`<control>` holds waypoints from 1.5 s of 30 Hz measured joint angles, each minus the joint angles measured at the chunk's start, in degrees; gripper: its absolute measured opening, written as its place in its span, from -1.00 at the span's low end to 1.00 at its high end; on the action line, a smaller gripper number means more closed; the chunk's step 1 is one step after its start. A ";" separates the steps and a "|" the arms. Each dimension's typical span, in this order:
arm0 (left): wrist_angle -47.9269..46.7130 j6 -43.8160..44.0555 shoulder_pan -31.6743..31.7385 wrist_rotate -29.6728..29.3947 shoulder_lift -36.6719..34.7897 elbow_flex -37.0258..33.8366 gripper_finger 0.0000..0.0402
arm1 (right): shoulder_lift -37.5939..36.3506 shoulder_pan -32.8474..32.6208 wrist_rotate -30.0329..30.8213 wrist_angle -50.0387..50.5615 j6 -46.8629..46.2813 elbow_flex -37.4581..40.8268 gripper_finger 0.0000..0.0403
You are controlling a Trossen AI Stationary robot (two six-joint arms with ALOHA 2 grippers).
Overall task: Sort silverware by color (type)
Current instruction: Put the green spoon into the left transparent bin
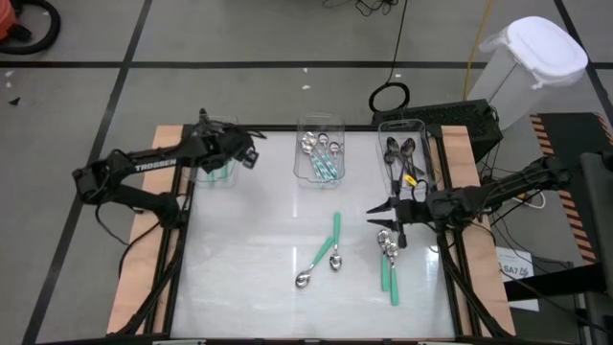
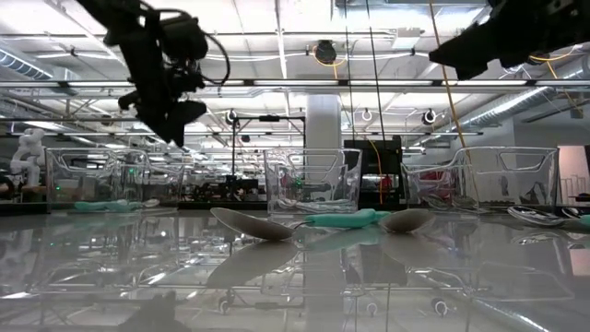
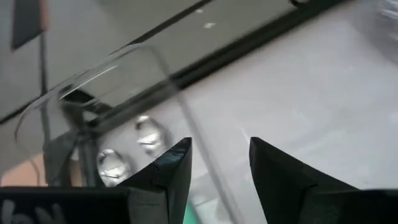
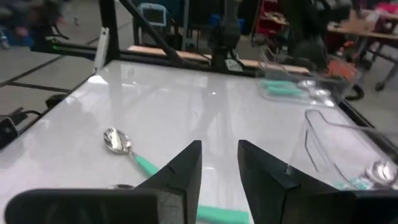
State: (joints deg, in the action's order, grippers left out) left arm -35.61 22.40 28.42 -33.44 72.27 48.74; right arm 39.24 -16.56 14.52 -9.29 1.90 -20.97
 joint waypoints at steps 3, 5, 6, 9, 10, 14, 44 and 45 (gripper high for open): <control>-4.24 0.04 -4.89 0.37 0.00 2.20 -0.20 | 1.15 0.00 0.42 0.62 -1.85 -0.02 -0.50; -6.15 1.15 -7.90 0.38 0.00 2.42 -0.20 | 2.44 0.00 0.41 0.61 -3.06 -0.02 -0.50; -6.87 2.12 -9.34 0.38 0.02 2.37 -0.20 | 3.19 0.00 0.40 0.62 -3.63 -0.02 -0.50; -8.36 6.11 -13.91 0.36 0.02 1.54 -0.20 | 5.83 -0.02 0.40 0.56 -5.35 -0.02 -0.50; -8.40 7.62 -15.58 0.23 0.05 1.24 -0.20 | 6.77 -0.02 0.40 0.58 -5.80 -0.01 -0.50; -7.71 12.35 -22.81 -3.33 0.07 1.08 -0.20 | 10.24 -0.02 0.40 0.54 -6.75 -0.01 -0.50; 10.09 17.12 -41.27 -8.54 12.57 1.06 -0.20 | 33.70 4.00 -10.74 -5.48 8.83 -8.53 -0.16; 10.75 16.62 -41.55 -8.54 12.57 1.04 -0.20 | 33.86 4.31 -11.68 -3.77 9.59 -9.59 -0.17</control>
State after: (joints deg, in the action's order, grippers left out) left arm -24.86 39.02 -13.13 -41.98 84.84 49.78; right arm 73.11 -12.25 2.84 -13.06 11.49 -30.56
